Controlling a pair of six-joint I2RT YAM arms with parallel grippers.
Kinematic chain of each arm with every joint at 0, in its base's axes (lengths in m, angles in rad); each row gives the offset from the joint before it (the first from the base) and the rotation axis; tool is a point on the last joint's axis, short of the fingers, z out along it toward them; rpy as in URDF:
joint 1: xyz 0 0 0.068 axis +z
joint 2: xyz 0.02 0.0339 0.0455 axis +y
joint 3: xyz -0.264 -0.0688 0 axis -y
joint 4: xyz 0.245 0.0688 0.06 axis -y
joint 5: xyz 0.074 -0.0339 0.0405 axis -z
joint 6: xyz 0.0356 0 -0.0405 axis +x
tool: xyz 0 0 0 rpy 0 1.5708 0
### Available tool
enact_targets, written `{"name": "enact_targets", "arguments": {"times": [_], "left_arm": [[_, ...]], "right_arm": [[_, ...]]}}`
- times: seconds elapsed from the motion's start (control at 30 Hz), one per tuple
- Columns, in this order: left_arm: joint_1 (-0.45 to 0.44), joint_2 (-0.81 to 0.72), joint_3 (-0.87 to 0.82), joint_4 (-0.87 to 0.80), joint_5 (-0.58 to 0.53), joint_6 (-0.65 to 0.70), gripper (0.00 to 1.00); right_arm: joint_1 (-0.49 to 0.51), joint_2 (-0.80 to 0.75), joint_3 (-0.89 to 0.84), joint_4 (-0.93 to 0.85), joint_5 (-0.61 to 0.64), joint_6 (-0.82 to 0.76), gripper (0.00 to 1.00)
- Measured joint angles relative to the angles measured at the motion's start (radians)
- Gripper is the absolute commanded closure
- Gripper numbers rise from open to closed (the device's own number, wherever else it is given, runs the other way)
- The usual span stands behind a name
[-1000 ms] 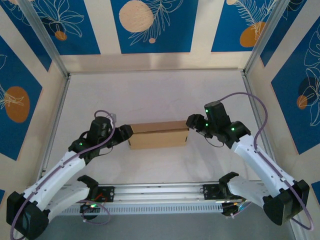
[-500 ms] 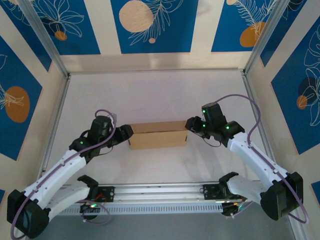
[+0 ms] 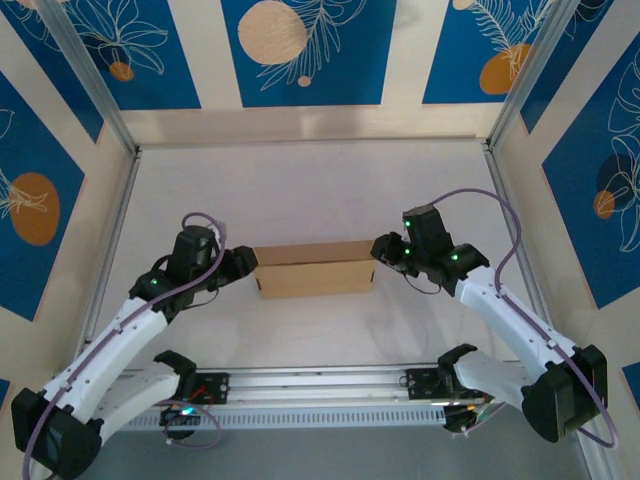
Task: Fold the paper box
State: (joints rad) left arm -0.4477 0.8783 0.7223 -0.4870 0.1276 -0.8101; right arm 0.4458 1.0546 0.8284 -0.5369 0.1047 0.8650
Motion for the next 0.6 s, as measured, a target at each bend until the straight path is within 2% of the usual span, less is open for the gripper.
{"name": "enact_targets", "arguments": {"times": [0.2, 0.6], "left_arm": [[0.008, 0.017, -0.01, 0.004, 0.017, 0.005, 0.59], [0.014, 0.035, -0.066, 0.129, 0.075, 0.008, 0.79]], "right_arm": [[0.005, 0.0, -0.002, 0.004, 0.0, 0.0, 0.68], [0.033, -0.005, -0.002, -0.001, 0.041, 0.006, 0.74]]}}
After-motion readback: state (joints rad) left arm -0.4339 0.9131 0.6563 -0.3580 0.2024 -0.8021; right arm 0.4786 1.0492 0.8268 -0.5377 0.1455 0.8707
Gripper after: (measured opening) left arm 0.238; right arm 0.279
